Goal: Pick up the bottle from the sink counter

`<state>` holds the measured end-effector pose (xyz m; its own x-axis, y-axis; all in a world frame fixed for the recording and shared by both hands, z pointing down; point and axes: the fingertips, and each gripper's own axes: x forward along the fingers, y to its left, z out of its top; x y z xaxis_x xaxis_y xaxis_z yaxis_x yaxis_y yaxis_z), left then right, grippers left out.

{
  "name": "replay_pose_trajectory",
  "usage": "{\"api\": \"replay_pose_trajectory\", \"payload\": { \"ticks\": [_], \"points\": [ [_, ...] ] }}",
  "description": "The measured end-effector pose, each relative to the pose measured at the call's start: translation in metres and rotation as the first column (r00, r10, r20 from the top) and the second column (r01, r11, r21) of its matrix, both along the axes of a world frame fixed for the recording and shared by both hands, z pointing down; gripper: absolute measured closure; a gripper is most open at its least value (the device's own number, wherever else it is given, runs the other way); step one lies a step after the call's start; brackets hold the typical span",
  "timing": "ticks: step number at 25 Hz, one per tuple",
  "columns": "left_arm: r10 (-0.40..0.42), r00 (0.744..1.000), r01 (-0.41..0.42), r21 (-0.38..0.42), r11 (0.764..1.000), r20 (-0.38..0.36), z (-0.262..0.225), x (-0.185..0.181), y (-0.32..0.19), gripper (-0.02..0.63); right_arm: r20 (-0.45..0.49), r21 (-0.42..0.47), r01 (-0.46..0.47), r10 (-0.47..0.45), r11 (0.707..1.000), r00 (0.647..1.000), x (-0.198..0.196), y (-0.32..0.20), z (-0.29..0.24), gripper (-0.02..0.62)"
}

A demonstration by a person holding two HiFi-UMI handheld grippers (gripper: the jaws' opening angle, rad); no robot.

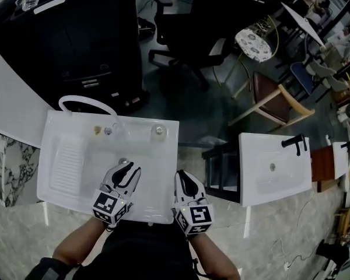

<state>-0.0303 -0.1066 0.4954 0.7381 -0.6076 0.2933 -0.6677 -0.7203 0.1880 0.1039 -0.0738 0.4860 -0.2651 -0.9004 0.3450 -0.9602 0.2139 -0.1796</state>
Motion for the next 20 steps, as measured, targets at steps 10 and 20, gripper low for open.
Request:
{"api": "replay_pose_trajectory", "payload": {
  "ticks": [10,20],
  "points": [
    [-0.033,0.997,0.033,0.0,0.999,0.068,0.035,0.024,-0.052,0.449,0.059,-0.035,0.044,-0.042,0.998,0.997,0.013,-0.032,0.025,0.54],
    [-0.016,0.992,0.016,-0.001,1.0,0.125,0.084,0.058,-0.1,0.363,0.104,-0.067,0.051,-0.044,0.996,0.994,0.019,-0.067,0.053,0.502]
  ]
}}
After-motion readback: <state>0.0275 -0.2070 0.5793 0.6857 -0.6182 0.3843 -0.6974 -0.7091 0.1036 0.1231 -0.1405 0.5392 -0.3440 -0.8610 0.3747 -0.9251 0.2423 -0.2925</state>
